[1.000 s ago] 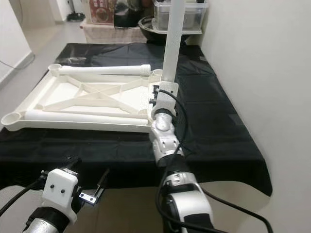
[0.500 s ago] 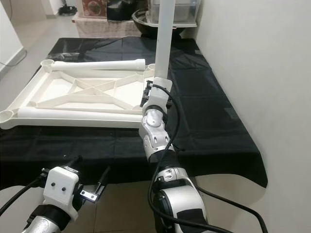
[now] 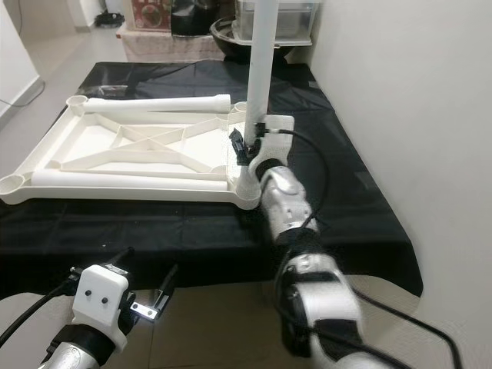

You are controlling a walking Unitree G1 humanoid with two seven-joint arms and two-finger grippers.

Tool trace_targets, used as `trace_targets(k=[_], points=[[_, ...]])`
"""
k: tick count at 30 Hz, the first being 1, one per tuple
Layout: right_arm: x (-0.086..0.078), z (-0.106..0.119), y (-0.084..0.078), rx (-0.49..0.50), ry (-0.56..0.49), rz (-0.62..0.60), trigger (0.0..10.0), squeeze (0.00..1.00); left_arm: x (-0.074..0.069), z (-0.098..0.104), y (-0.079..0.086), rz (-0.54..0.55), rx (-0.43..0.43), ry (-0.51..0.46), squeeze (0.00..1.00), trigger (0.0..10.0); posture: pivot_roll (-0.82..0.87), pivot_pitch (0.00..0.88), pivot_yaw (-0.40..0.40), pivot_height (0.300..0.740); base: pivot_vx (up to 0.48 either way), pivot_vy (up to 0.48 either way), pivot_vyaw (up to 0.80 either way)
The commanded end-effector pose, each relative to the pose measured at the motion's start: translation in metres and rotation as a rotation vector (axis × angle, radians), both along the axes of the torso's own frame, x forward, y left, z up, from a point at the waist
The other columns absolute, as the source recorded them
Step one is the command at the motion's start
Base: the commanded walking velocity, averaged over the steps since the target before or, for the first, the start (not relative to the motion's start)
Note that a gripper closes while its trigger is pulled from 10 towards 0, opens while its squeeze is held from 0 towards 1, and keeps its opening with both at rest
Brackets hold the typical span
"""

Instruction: Building children table

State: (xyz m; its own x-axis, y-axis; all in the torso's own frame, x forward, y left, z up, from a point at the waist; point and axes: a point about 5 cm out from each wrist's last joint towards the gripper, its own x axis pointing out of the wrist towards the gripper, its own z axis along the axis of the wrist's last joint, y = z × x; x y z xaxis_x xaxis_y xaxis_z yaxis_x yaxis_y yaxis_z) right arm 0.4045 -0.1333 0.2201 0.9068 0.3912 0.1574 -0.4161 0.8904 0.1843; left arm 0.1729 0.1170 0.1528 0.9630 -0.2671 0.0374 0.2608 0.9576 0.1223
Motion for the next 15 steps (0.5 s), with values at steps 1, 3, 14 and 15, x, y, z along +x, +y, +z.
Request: trace_targets(k=[1,3,14,15], points=[[0.000,-0.001,0.006,0.025,0.009,0.057,10.0,0.00,0.000,-0.004,0.000,0.001,0.005,0.017,0.00,10.0,0.09,0.106,-0.038,0.740,0.000,0.000,0.00],[-0.001,0.002,0.008,0.007,0.030,0.233,10.0,0.00,0.000,-0.005,-0.002,-0.005,0.001,0.018,0.00,10.0,0.08,0.107,-0.038,0.740,0.000,0.000,0.00],[-0.015,0.002,0.042,-0.197,0.053,0.780,10.0,0.00,-0.002,-0.004,-0.005,-0.007,-0.002,0.017,0.00,10.0,0.11,0.111,-0.049,0.740,0.000,0.000,0.00],[-0.016,0.002,0.044,-0.207,0.054,0.812,10.0,0.00,-0.002,-0.003,-0.004,-0.003,-0.002,0.017,0.00,10.0,0.12,0.115,-0.056,0.740,0.000,0.000,0.00]])
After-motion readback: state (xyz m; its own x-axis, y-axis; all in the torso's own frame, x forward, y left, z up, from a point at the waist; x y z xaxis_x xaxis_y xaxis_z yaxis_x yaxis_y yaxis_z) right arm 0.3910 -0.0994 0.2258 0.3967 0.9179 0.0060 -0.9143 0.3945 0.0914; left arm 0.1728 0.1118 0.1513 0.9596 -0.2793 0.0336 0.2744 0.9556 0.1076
